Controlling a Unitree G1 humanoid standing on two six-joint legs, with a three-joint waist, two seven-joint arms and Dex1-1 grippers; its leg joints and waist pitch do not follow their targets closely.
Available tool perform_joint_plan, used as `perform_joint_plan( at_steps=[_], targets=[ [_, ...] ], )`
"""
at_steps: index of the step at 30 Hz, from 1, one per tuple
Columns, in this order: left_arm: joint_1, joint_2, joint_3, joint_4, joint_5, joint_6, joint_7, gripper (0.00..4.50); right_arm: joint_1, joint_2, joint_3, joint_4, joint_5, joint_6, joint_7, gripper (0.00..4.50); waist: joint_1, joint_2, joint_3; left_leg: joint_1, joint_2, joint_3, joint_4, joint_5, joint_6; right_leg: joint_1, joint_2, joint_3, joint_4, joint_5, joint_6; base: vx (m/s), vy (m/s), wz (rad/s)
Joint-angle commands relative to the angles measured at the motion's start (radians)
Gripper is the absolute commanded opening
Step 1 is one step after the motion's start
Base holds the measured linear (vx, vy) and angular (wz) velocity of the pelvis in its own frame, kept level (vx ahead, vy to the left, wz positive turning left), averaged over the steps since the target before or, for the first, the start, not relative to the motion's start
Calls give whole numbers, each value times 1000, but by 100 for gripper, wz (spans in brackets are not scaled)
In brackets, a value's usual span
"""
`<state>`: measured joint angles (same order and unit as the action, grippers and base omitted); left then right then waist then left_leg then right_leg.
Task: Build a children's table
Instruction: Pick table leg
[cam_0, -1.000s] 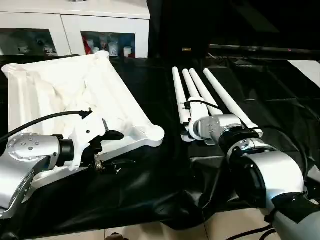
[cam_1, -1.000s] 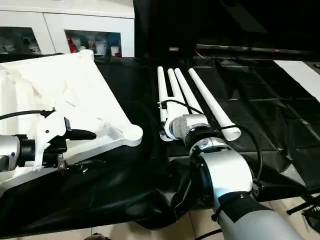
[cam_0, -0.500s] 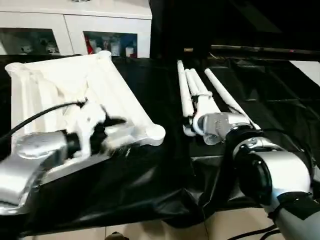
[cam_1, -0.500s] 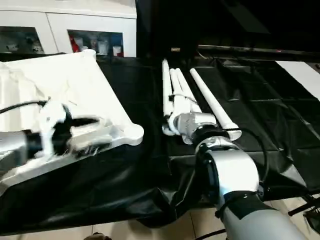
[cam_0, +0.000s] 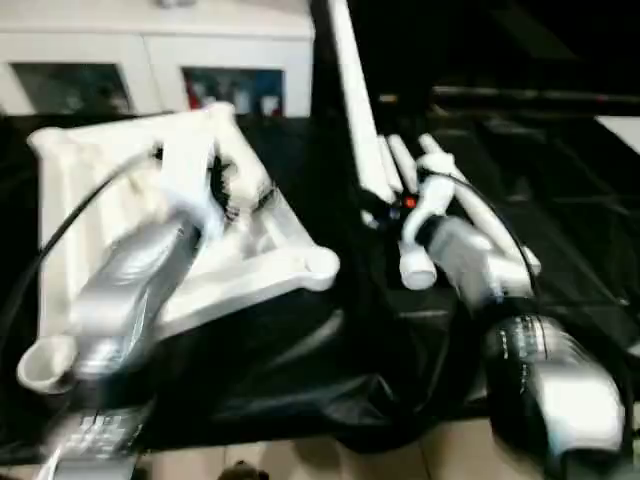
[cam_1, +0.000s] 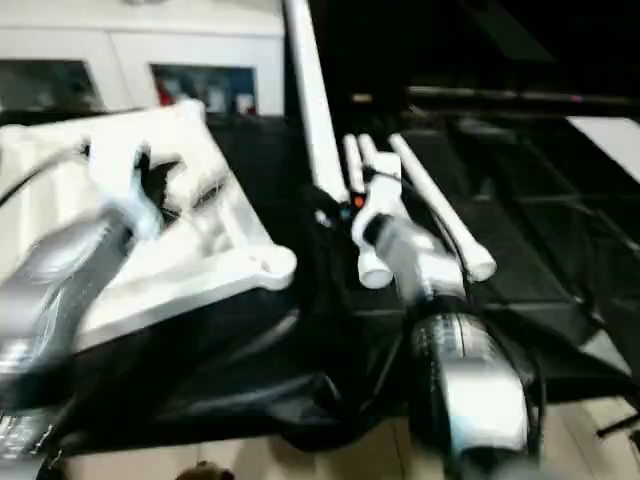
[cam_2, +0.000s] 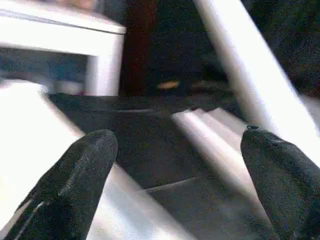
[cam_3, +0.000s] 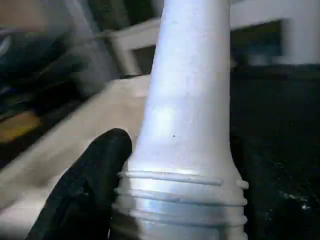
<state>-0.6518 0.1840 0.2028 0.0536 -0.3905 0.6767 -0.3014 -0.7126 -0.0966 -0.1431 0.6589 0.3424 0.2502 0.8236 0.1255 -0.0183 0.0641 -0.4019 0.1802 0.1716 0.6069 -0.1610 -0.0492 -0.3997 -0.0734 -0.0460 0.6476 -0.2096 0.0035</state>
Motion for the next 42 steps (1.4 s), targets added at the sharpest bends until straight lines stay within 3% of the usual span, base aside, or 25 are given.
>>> perform_joint_plan(
  at_steps=[1,6,7,9,10,11,12,17,21,22,23,24,26,27,31,32,34,37,38,42],
  targets=[
    [-6,-6,9,13,-50,33,-17,450,-12,-14,-3,-52,27,10,24,278,6,19,-89,29,39,-17,-65,-152,-1,56,-63,31,-57,104,-276,0,0,0],
    [-6,-6,9,13,-50,33,-17,450,-12,-14,-3,-52,27,10,24,278,6,22,-85,32,42,-16,-68,-195,-8,52,-66,33,-68,8,-267,0,0,0],
    [-21,-16,23,26,-86,54,-31,450,-2,-16,-2,-75,38,17,36,278,7,22,-84,32,42,-15,-68,-197,-11,51,-67,33,-69,4,-265,0,0,0],
    [-101,-69,54,87,-170,85,-38,450,45,-46,51,-205,77,59,125,278,10,22,-82,33,37,-12,-66,-192,-9,52,-60,34,-72,13,-256,0,0,0],
    [-121,-88,60,102,-195,93,-39,450,62,-57,74,-245,83,72,157,278,24,20,-86,39,41,-14,-63,-181,0,49,-60,34,-68,47,-255,0,0,0],
    [-131,-101,61,109,-207,97,-40,450,73,-63,90,-270,85,79,176,278,26,18,-87,31,41,-17,-65,-164,8,56,-64,32,-64,66,-256,0,0,0],
    [-132,-110,62,110,-212,98,-37,450,82,-66,100,-286,81,82,185,278,28,20,-85,32,43,-17,-66,-167,8,52,-67,32,-66,59,-258,0,0,0],
    [-163,-150,115,114,-272,116,-19,450,124,-77,152,-357,45,92,202,277,27,6,-82,26,41,-16,-68,-181,13,56,-72,32,-75,-2,-248,0,0,0],
    [-178,-144,140,117,-315,146,-19,450,131,-90,165,-383,42,108,187,277,27,10,-80,27,42,-17,-69,-191,6,52,-70,33,-78,-52,-237,0,0,0],
    [-177,-142,152,104,-345,162,-29,421,125,-93,165,-384,40,110,174,277,27,11,-80,28,42,-17,-69,-190,3,52,-70,33,-77,-51,-236,0,0,0],
    [-173,-138,151,93,-352,167,-36,414,121,-95,165,-385,40,111,169,277,26,3,-80,27,42,-16,-70,-190,2,52,-70,32,-78,-53,-238,0,0,0],
    [-170,-136,148,88,-351,168,-36,414,119,-97,165,-386,38,109,165,277,28,9,-81,29,43,-18,-70,-184,2,51,-70,32,-75,-46,-238,0,0,0],
    [-169,-135,147,86,-349,168,-35,414,118,-98,165,-387,36,109,163,277,26,8,-80,28,42,-17,-69,-181,5,50,-68,33,-76,-37,-235,0,0,0],
    [-170,-131,148,87,-348,170,-25,378,116,-101,167,-391,35,111,160,277,27,10,-81,28,42,-16,-69,-177,7,51,-69,33,-77,-31,-234,0,0,0],
    [-171,-127,150,74,-361,189,-12,362,119,-104,171,-407,31,115,154,277,28,11,-81,28,43,-18,-71,-180,0,51,-69,33,-75,-27,-229,0,0,0],
    [-171,-127,150,74,-361,189,-12,345,119,-104,171,-408,31,115,154,277,29,17,-81,28,43,-19,-71,-183,-3,51,-69,33,-74,-26,-229,0,0,0],
    [-174,-124,150,71,-372,195,-3,325,121,-106,177,-416,32,118,148,277,28,13,-81,28,42,-18,-70,-187,-6,52,-69,33,-75,-22,-230,0,0,0],
    [-176,-124,148,71,-380,189,-11,307,121,-110,185,-416,26,114,144,277,26,20,-79,28,42,-19,-72,-204,-12,51,-68,33,-79,-47,-224,0,0,0],
    [-177,-124,148,73,-381,187,-13,284,119,-111,186,-414,24,113,144,277,25,17,-79,29,42,-18,-73,-214,-16,50,-68,33,-80,-55,-221,0,0,0],
    [-181,-108,134,80,-357,177,-8,267,113,-115,185,-414,26,116,139,277,24,17,-79,28,42,-19,-74,-216,-18,51,-67,33,-79,-51,-219,0,0,0]
  ],
)
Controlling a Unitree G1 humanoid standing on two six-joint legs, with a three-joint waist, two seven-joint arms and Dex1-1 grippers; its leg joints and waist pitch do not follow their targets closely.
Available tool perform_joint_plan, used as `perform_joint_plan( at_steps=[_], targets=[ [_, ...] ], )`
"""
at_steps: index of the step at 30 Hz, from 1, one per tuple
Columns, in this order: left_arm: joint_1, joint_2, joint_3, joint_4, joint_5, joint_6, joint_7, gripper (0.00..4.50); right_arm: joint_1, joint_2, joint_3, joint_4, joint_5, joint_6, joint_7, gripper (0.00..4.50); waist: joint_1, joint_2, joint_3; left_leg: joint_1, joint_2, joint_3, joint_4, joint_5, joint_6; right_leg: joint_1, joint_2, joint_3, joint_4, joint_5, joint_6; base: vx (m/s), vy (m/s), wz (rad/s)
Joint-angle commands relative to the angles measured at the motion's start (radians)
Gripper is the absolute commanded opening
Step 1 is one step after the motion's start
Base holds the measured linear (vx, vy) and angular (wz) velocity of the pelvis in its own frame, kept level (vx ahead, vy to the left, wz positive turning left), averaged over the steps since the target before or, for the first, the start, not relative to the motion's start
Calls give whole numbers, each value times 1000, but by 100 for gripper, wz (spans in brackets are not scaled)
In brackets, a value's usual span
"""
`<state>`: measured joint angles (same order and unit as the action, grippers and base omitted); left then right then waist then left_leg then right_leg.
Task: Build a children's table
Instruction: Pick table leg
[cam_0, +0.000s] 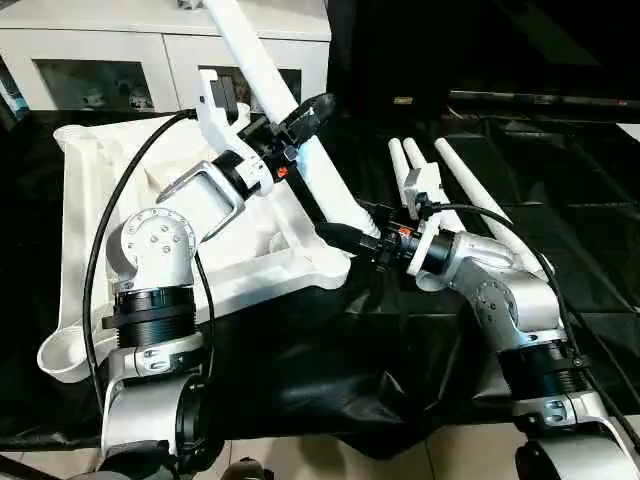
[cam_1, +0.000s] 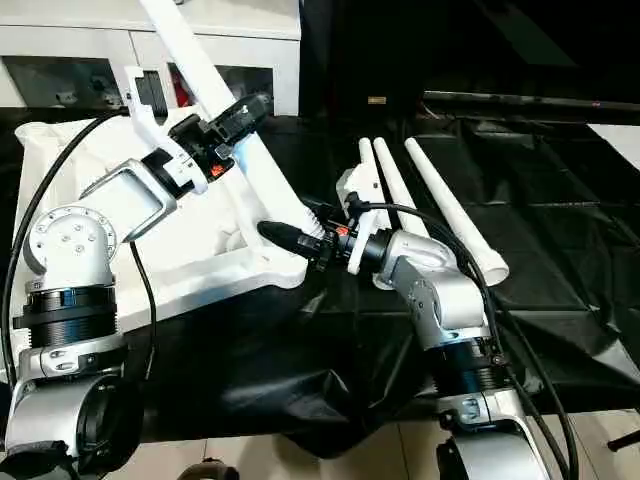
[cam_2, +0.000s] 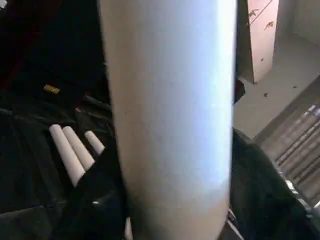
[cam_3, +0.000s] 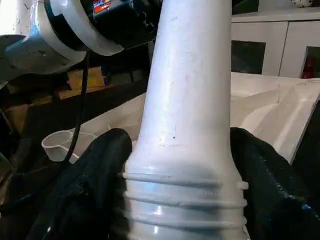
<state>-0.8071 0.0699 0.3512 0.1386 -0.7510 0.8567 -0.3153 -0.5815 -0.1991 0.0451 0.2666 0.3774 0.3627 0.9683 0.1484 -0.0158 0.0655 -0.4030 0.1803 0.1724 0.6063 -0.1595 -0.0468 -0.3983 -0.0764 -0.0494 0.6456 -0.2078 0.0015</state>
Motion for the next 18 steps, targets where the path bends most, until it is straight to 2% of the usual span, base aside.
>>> perform_joint_plan(
  at_steps=[1,4,5,7,10,12,16,18],
  targets=[
    [-28,6,-11,-2,1,-5,12,255,-20,-13,-4,-21,-9,4,-6,277,0,12,-81,30,42,-20,-73,-216,-20,50,-64,37,-77,-50,-216,0,0,0],
    [-31,7,-8,-15,-3,-5,27,229,-17,-18,-3,-32,-9,-1,-11,277,0,14,-81,29,43,-20,-73,-211,-22,50,-64,37,-75,-34,-220,0,0,0],
    [-32,7,-8,-16,-3,-4,29,221,-17,-18,-3,-33,-11,-4,-13,277,0,10,-80,30,42,-19,-73,-210,-20,50,-64,37,-76,-33,-219,0,0,0],
    [-33,4,-5,-19,-9,0,33,203,-16,-20,-1,-31,-13,-11,-18,277,2,11,-80,29,42,-19,-73,-205,-19,50,-65,37,-76,-39,-219,0,0,0],
    [-35,6,-4,-27,-19,7,36,194,-17,-19,-2,-30,-13,-13,-28,277,1,12,-79,28,41,-19,-73,-210,-21,50,-65,37,-77,-51,-217,0,0,0],
    [-39,7,0,-28,-23,9,43,191,-18,-16,-10,-32,0,4,-33,333,1,12,-79,28,42,-19,-74,-212,-23,50,-65,37,-78,-53,-216,0,0,0],
    [-44,16,-2,-28,-22,13,51,189,-20,-18,-21,-37,26,30,-28,359,1,12,-79,28,42,-20,-75,-215,-23,50,-65,37,-78,-55,-214,0,0,0],
    [-47,37,-26,-30,-7,14,39,189,-19,-30,-33,-67,65,66,-6,394,1,10,-79,29,41,-20,-75,-214,-20,50,-64,37,-79,-62,-208,0,0,0]
  ],
)
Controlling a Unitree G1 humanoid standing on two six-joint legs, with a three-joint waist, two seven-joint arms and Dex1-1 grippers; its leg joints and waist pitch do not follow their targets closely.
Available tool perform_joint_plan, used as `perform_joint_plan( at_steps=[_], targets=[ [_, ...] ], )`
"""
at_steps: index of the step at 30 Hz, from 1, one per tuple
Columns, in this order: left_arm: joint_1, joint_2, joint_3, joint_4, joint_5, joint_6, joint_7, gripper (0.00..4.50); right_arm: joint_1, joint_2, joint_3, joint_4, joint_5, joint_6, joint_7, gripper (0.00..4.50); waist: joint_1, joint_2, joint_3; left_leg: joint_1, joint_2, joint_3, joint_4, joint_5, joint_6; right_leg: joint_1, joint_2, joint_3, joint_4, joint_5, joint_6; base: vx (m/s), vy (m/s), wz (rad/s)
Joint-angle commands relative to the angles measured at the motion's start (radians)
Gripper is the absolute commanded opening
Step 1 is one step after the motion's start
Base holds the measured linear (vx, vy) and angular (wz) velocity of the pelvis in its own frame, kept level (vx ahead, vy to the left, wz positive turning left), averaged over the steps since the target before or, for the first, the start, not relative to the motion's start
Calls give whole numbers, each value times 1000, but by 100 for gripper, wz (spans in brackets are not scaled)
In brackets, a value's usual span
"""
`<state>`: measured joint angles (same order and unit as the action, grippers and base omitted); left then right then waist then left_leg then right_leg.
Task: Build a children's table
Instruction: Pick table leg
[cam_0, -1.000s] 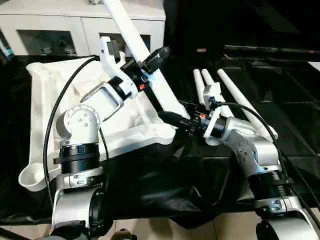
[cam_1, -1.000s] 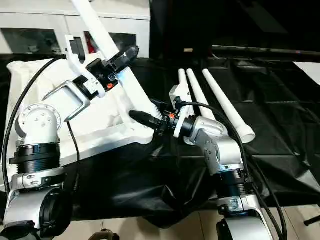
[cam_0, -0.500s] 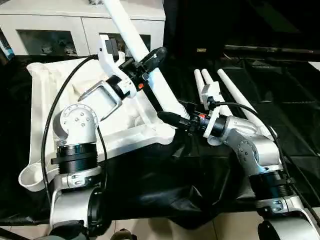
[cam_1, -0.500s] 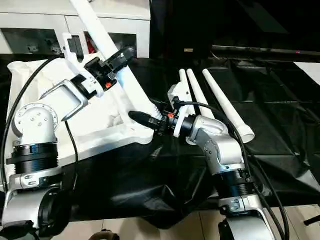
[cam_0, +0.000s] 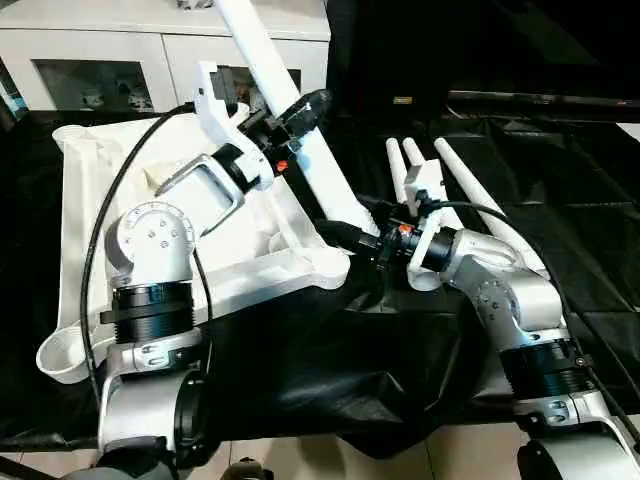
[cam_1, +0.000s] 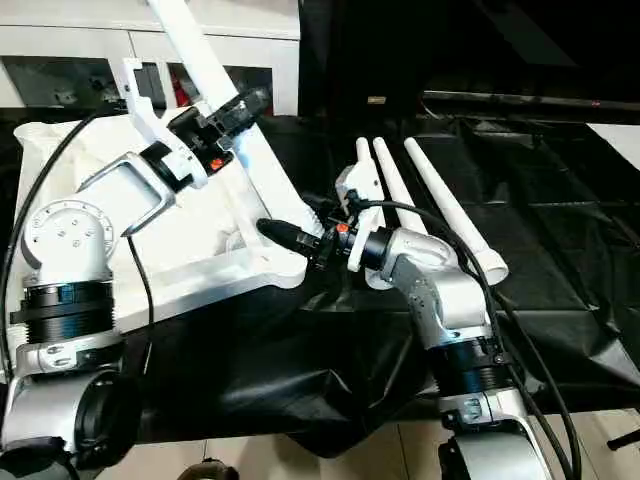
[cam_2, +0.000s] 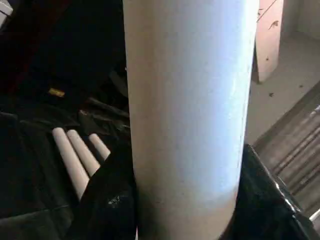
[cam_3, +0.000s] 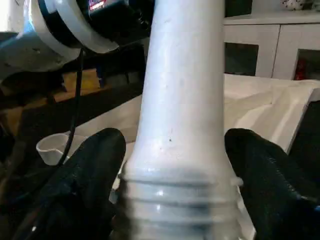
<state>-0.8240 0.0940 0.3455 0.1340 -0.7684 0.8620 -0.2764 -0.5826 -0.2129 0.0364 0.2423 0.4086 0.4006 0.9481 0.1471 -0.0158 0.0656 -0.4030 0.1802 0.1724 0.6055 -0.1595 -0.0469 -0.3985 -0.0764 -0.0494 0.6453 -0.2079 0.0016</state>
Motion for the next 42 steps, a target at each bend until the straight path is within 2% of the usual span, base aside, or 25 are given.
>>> perform_joint_plan(
  at_steps=[1,3,4,5,8,9,11,13,14,15,17,18,23,25,27,30,32,33,36,38,39,41,42],
  targets=[
    [-30,23,-33,-28,19,8,-8,188,-19,-19,-30,-53,42,32,17,397,3,11,-79,29,41,-20,-74,-212,-19,51,-64,38,-78,-62,-205,0,0,0],
    [-30,33,-48,-30,32,5,-15,188,-25,-24,-47,-61,63,50,16,405,4,12,-78,30,43,-20,-75,-213,-19,48,-64,38,-79,-66,-198,0,0,0],
    [-32,43,-63,-31,44,4,-21,188,-38,-30,-78,-68,104,91,12,425,4,11,-79,30,43,-20,-75,-206,-20,48,-64,38,-78,-62,-200,0,0,0],
    [-34,48,-69,-33,48,7,-22,188,-52,-36,-102,-65,127,117,-2,428,4,8,-78,31,42,-20,-76,-206,-17,49,-63,37,-78,-65,-201,0,0,0],
    [-38,70,-108,-48,59,26,-46,188,-124,-52,-190,-9,189,203,-77,428,5,10,-79,32,41,-19,-74,-192,-32,47,-65,38,-76,-80,-206,0,0,0],
    [-37,74,-113,-51,56,31,-48,188,-133,-56,-199,-4,197,216,-82,428,6,11,-78,34,41,-16,-73,-197,-37,44,-64,38,-78,-85,-207,0,0,0],
    [-37,76,-119,-54,51,34,-54,188,-142,-65,-201,-1,201,228,-80,428,7,11,-78,31,40,-16,-73,-194,-40,47,-64,38,-77,-79,-207,0,0,0],
    [-38,77,-125,-57,45,39,-60,188,-153,-88,-186,-6,198,259,-59,428,6,10,-80,28,38,-16,-71,-174,-41,50,-62,36,-75,-43,-203,0,0,0],
    [-40,78,-133,-58,41,45,-67,188,-161,-125,-149,-13,177,300,-26,428,6,7,-82,27,36,-16,-70,-159,-37,54,-60,35,-74,-20,-205,0,0,0],
    [-40,78,-134,-58,41,45,-68,188,-161,-130,-144,-14,175,306,-21,428,8,8,-81,27,37,-15,-69,-154,-36,53,-62,36,-74,-15,-204,0,0,0],
    [-42,79,-140,-58,40,46,-76,188,-162,-155,-110,-20,163,327,12,428,7,4,-81,27,37,-15,-69,-157,-33,54,-62,36,-75,-21,-203,0,0,0],
    [-43,76,-142,-60,35,47,-84,188,-156,-182,-69,-33,162,343,58,428,8,0,-80,27,37,-14,-69,-162,-31,54,-63,36,-77,-35,-203,0,0,0],
    [-42,80,-155,-73,39,53,-95,188,-165,-195,-18,-43,158,362,97,428,10,1,-79,27,40,-15,-68,-162,-25,52,-66,37,-76,-59,-205,0,0,0],
    [-39,83,-166,-78,53,50,-88,188,-174,-193,-1,-39,146,357,96,428,11,-5,-79,26,41,-14,-68,-159,-25,51,-67,37,-77,-68,-205,0,0,0],
    [-37,84,-174,-84,69,43,-77,188,-184,-182,16,-35,128,350,78,428,12,-3,-78,27,41,-14,-68,-163,-27,49,-66,38,-77,-83,-202,0,0,0],
    [-37,84,-189,-89,103,26,-50,188,-199,-160,52,-23,76,327,20,428,10,-6,-78,26,42,-15,-70,-157,-36,48,-67,37,-77,-96,-190,0,0,0],
    [-37,76,-200,-95,136,11,-13,188,-222,-116,83,18,0,325,-106,428,7,-6,-78,26,41,-16,-72,-147,-47,46,-66,37,-75,-93,-189,0,0,0],
    [-37,67,-199,-100,141,9,3,188,-227,-92,90,35,-22,327,-155,411,6,-5,-78,28,41,-15,-71,-147,-52,43,-66,38,-76,-94,-190,0,0,0],
    [-37,56,-196,-101,148,1,33,188,-224,-52,91,40,-19,332,-190,391,6,-6,-80,26,40,-15,-72,-148,-55,47,-67,39,-73,-71,-184,0,0,0],
    [-37,54,-194,-99,152,-2,40,188,-222,-41,93,40,-22,329,-198,381,7,-5,-81,27,41,-16,-72,-140,-56,47,-65,38,-70,-49,-180,0,0,0],
    [-39,54,-192,-97,153,-3,39,188,-223,-27,92,49,-29,321,-211,356,8,-5,-80,26,40,-15,-73,-137,-57,47,-63,38,-69,-27,-177,0,0,0],
    [-41,52,-190,-97,158,-6,40,188,-226,-10,90,63,-42,306,-227,350,7,-5,-80,26,39,-14,-72,-137,-59,47,-64,38,-70,-26,-176,0,0,0],
    [-42,50,-188,-98,157,-4,40,188,-228,-4,90,69,-46,304,-232,340,7,-2,-80,27,40,-15,-73,-142,-61,47,-65,39,-70,-30,-173,0,0,0]
  ],
)
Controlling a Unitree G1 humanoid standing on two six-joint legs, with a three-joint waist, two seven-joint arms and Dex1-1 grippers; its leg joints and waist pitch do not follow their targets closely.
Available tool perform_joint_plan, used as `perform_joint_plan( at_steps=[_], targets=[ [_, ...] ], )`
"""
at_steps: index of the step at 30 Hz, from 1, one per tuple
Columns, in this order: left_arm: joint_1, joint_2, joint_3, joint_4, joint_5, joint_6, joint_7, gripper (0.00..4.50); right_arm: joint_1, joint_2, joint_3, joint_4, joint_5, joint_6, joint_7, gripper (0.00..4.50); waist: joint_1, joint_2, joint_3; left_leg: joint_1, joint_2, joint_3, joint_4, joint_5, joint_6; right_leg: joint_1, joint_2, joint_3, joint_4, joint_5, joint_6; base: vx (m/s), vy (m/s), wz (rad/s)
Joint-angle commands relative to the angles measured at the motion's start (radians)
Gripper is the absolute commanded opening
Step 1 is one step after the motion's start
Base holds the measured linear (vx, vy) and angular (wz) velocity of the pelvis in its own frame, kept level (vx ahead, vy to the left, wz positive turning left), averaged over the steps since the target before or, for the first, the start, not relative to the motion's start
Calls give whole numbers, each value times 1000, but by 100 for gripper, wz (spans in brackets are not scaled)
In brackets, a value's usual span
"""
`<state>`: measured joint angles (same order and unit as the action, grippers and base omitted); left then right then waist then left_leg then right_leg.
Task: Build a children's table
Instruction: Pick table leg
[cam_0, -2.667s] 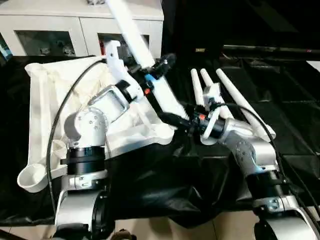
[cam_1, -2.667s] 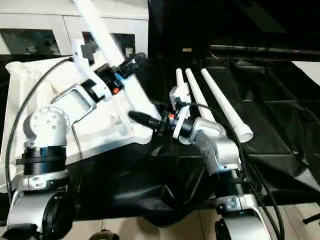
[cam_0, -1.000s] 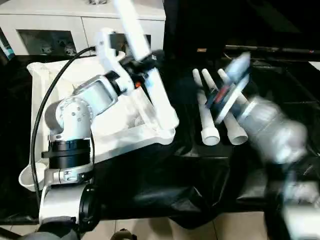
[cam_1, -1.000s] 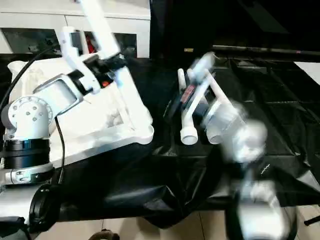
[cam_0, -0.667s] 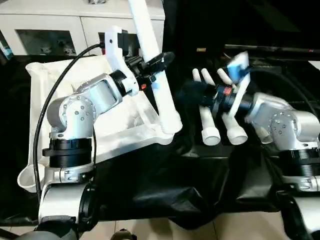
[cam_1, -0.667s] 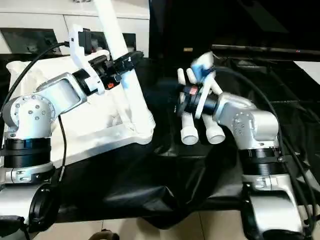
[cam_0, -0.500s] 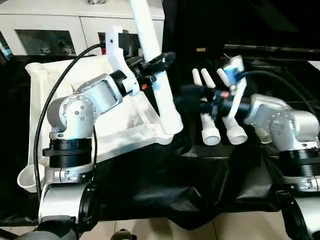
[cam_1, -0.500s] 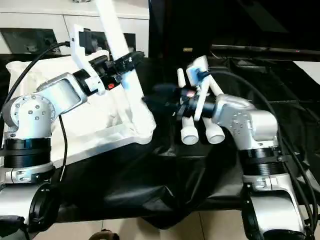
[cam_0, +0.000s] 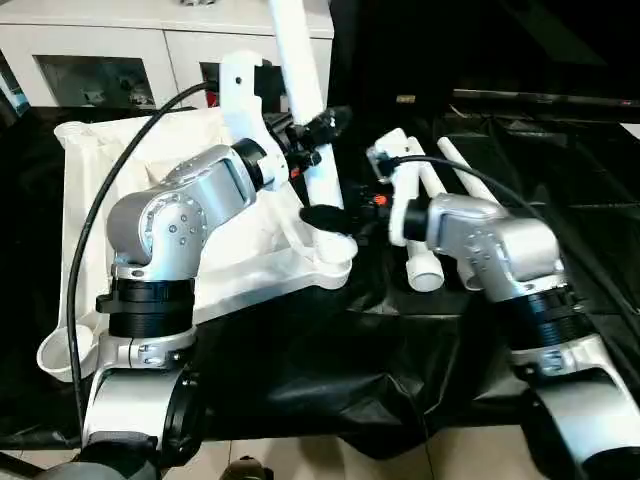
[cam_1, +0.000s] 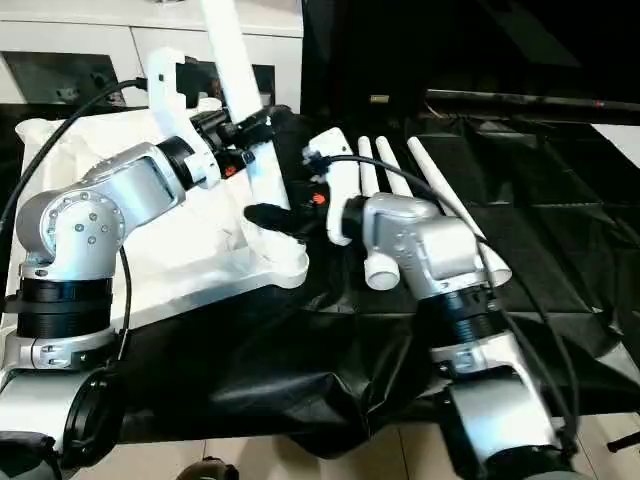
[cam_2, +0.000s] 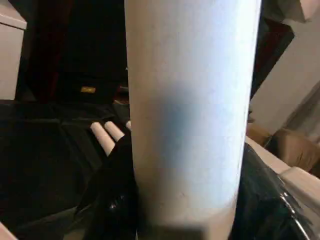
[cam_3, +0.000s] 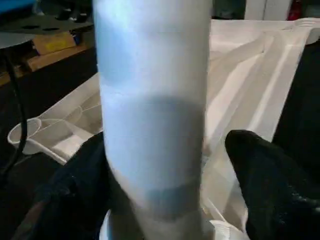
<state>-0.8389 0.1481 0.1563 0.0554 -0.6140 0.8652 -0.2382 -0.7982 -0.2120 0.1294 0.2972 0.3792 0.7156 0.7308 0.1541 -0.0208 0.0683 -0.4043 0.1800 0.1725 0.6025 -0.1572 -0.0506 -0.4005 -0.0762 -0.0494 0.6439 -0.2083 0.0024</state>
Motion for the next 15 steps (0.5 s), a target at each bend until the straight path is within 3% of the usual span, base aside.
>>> perform_joint_plan(
  at_steps=[1,11,13,15],
  targets=[
    [-29,-5,3,-18,2,-7,2,188,-15,0,-4,20,-17,-14,-17,328,0,3,-83,28,40,-15,-70,-148,-58,49,-65,39,-69,-31,-172,0,0,0],
    [-33,-4,0,-16,6,-25,-5,188,-10,14,-36,29,27,-41,44,244,-2,7,-84,29,39,-16,-70,-163,-65,51,-63,39,-69,-16,-171,0,0,0],
    [-32,1,3,-24,-9,-37,-38,244,20,3,-53,-14,87,-52,139,226,0,6,-84,28,40,-16,-69,-161,-56,53,-65,39,-67,-2,-173,0,0,0],
    [-32,2,30,-24,-59,-26,-78,260,37,-8,-64,-38,122,-44,188,213,3,9,-85,27,41,-17,-68,-152,-46,54,-65,38,-65,17,-181,0,0,0]
  ],
)
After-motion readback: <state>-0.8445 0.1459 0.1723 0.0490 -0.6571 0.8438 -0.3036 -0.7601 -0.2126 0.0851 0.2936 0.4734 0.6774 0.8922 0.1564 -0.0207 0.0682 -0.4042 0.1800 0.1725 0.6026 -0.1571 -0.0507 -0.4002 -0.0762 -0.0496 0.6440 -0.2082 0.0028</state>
